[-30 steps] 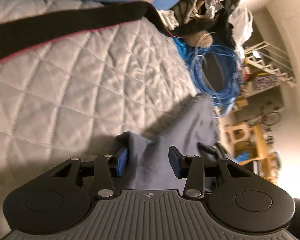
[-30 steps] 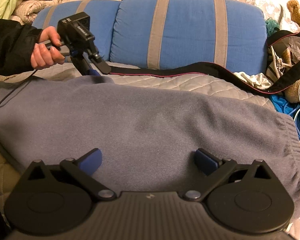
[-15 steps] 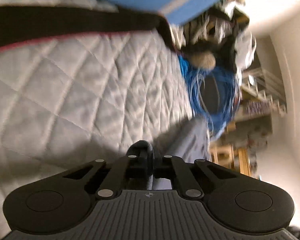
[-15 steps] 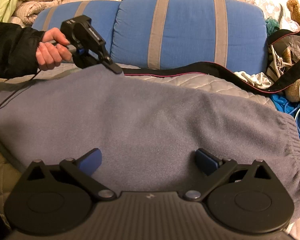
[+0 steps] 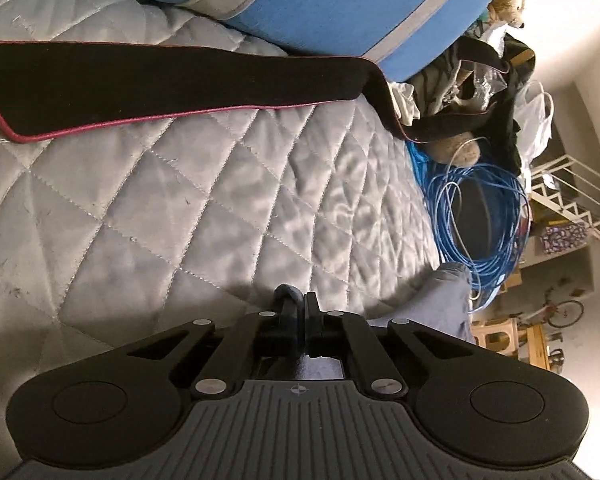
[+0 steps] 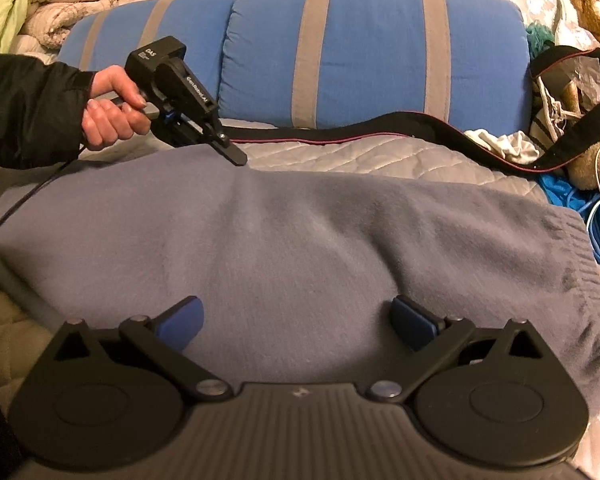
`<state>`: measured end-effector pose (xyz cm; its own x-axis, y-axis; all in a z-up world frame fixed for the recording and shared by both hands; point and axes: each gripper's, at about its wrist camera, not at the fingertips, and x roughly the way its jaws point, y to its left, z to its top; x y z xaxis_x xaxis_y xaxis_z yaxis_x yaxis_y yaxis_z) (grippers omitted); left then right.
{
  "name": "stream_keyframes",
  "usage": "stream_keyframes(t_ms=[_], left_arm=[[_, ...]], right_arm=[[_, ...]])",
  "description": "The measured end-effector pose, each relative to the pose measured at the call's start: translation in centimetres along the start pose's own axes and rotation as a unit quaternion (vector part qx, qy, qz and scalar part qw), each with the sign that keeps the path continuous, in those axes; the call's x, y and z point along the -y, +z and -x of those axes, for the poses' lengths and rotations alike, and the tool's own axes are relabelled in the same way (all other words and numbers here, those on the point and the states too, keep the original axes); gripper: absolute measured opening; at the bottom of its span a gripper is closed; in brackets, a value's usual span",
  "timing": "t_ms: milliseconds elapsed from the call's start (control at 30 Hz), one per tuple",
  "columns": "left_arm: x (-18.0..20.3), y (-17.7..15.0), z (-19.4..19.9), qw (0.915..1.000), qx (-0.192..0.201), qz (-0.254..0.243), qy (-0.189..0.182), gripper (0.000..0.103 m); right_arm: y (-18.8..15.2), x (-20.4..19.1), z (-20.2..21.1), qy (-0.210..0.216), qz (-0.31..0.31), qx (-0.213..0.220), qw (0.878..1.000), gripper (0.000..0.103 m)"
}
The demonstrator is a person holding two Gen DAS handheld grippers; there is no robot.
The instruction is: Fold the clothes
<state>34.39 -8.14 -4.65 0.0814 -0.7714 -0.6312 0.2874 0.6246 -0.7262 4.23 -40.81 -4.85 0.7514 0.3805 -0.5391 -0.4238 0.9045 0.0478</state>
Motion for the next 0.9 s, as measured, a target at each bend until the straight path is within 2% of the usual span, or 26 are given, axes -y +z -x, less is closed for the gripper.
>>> stream_keyframes(t_ms=[100,200,267,300,333,400,433,533,800,833,867,900], left_arm=[[0.3,-0.2,0.0,1.0,-0.004,-0.003,0.004,0.003],[0.7,-0.6,-0.2,0.9998,-0.007,-0.016,0.014,0.003],[0.5,-0.6,-0.2,0.9999,-0.005,-0.008,0.011,0.003],[0.4,-0.7,-0.3,0.9999,-0.004,-0.003,0.011,0.003],[0.3,-0.8,-0.3,0.9999,-0.003,0.0,0.011,0.003],[0.3,-0.9,-0.2,0.9999,-0.001,0.006,0.012,0.003],[0.2,-0.9,-0.1,0.9999,-0.001,0.009,0.013,0.003],[0.2,-0.9,0.0,0.9998,0.002,0.01,0.015,0.003],[-0.3,-0.9,-0.1,0.9998,0.008,0.015,0.012,0.003],[-0.3,-0.9,-0.1,0.9998,0.007,0.016,0.011,0.004],[-0.4,-0.8,-0.1,0.9997,0.004,0.021,0.008,0.006],[-0.6,-0.6,-0.1,0.9996,-0.001,0.028,0.004,0.006]], right_arm=[[1.4,1.6,1.0,-0.001,-0.036,0.012,0.999,0.093],[3.5,3.4,1.0,-0.049,-0.039,0.034,0.997,0.075],[4.8,4.6,0.3,-0.092,-0.032,0.043,0.994,0.058],[5.3,5.2,-0.5,-0.113,-0.031,0.04,0.992,0.053],[5.5,5.9,-1.4,-0.139,-0.031,0.028,0.989,0.039],[5.4,7.9,-3.0,-0.187,-0.048,-0.002,0.981,0.019],[5.2,9.1,-3.5,-0.194,-0.066,-0.014,0.979,0.016],[4.7,11.1,-4.1,-0.184,-0.103,-0.031,0.977,0.015],[5.1,10.5,-2.7,-0.217,-0.133,-0.032,0.967,0.016],[5.3,10.3,-2.3,-0.217,-0.13,-0.033,0.967,0.023],[5.5,10.1,-1.9,-0.213,-0.126,-0.035,0.968,0.041],[5.9,9.9,-1.5,-0.202,-0.121,-0.037,0.971,0.052]])
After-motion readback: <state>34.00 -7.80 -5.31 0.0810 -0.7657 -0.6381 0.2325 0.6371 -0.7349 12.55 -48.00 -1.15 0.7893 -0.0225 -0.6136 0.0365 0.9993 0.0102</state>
